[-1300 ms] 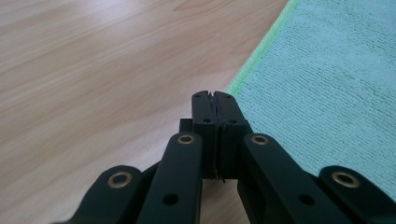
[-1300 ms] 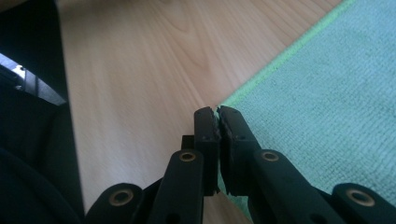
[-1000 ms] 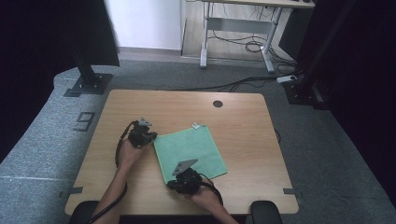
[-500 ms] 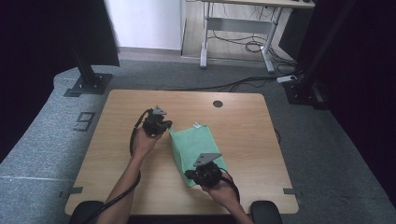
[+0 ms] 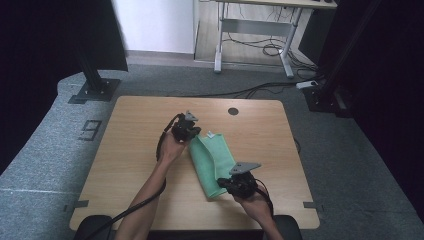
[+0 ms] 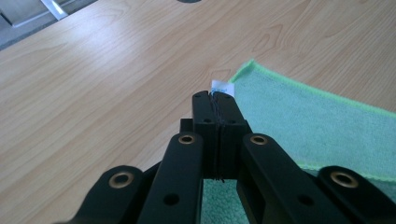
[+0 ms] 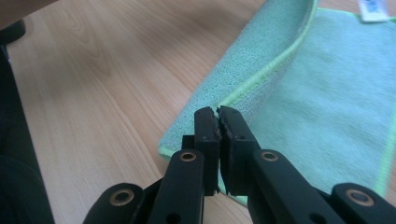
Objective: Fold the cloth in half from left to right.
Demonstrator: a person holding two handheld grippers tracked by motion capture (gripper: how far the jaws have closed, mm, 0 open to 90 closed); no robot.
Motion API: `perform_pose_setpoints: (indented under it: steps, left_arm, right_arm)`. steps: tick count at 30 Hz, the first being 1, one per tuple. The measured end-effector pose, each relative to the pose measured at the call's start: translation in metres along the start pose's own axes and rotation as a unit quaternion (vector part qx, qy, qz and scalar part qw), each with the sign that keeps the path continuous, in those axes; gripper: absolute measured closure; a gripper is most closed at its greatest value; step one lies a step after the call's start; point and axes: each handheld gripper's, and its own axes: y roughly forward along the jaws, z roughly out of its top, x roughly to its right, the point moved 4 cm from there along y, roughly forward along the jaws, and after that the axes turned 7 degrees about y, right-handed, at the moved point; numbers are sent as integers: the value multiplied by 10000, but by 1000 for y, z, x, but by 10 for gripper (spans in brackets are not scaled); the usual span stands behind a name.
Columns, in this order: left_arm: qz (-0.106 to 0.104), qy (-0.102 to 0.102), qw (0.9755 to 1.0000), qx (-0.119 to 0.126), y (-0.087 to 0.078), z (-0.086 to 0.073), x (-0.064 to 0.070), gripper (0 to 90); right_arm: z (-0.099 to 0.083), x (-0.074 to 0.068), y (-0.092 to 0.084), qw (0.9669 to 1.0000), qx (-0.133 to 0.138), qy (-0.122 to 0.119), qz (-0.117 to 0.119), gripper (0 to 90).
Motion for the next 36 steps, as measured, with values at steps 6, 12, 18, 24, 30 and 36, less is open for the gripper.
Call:
perform_pose_setpoints:
  steps: [6,12,18,24,30,36]
  left_arm:
    - [8,110,9999,-33,10,12,3,887]
    - [-13,171,9998,-45,18,21,6,887]
    - [-66,224,9997,-7,27,33,12,886]
    - [-123,257,9996,-79,42,41,18,886]
    - [-135,330,9991,-241,56,44,22,886]
    - [-133,352,9984,-419,69,43,24,884]
  right_arm:
    - [-2,10,-7,9999,59,70,-122,854]
    - [-6,20,-15,9995,108,187,-244,855]
    - [-12,32,-22,9986,165,338,-361,855]
    - [-18,42,-27,9976,185,464,-471,854]
    - [-26,50,-25,9970,99,541,-541,855]
    - [-30,51,-19,9967,-42,574,-567,854]
